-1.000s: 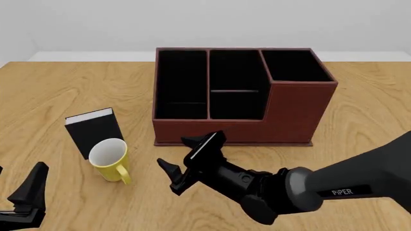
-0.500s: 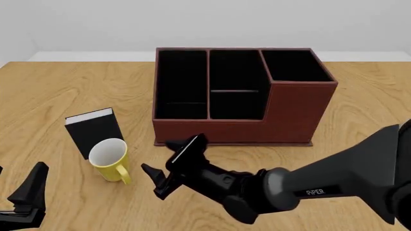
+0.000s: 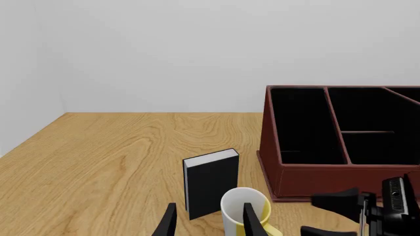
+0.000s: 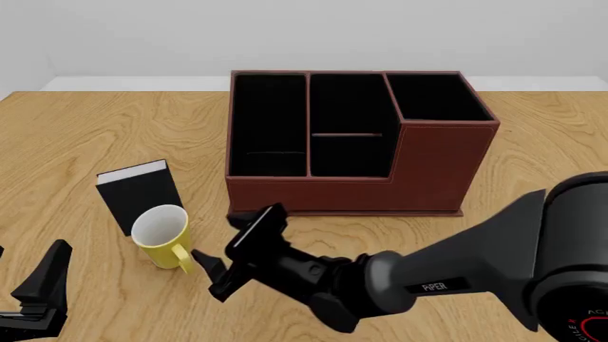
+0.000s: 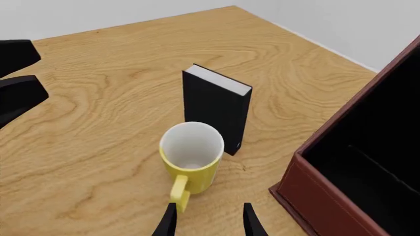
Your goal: Pick up the yellow and white mug and place it to the right of the caddy.
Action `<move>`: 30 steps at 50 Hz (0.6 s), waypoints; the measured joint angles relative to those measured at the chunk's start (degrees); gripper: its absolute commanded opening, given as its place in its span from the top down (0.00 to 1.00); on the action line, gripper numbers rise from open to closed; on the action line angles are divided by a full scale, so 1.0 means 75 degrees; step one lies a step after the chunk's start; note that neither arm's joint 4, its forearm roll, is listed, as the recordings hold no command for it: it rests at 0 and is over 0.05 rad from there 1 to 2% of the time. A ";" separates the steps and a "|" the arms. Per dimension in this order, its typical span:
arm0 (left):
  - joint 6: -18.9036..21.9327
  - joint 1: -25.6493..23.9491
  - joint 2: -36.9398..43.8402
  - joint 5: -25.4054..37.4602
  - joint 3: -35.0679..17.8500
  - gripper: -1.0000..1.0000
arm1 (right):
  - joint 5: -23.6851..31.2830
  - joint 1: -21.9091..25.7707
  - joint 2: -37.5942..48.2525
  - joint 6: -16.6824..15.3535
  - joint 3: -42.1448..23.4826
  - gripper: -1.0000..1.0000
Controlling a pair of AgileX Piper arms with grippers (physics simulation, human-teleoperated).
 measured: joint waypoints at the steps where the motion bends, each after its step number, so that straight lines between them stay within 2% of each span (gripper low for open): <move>1: 0.0000 0.0000 0.0000 0.0000 0.0000 0.00 | 0.0005 0.0009 0.0021 0.0005 -0.0022 0.00; 30: 0.0000 0.0000 0.0000 0.0000 0.0000 0.00 | 0.0109 0.0184 0.0785 0.0179 -0.0687 0.00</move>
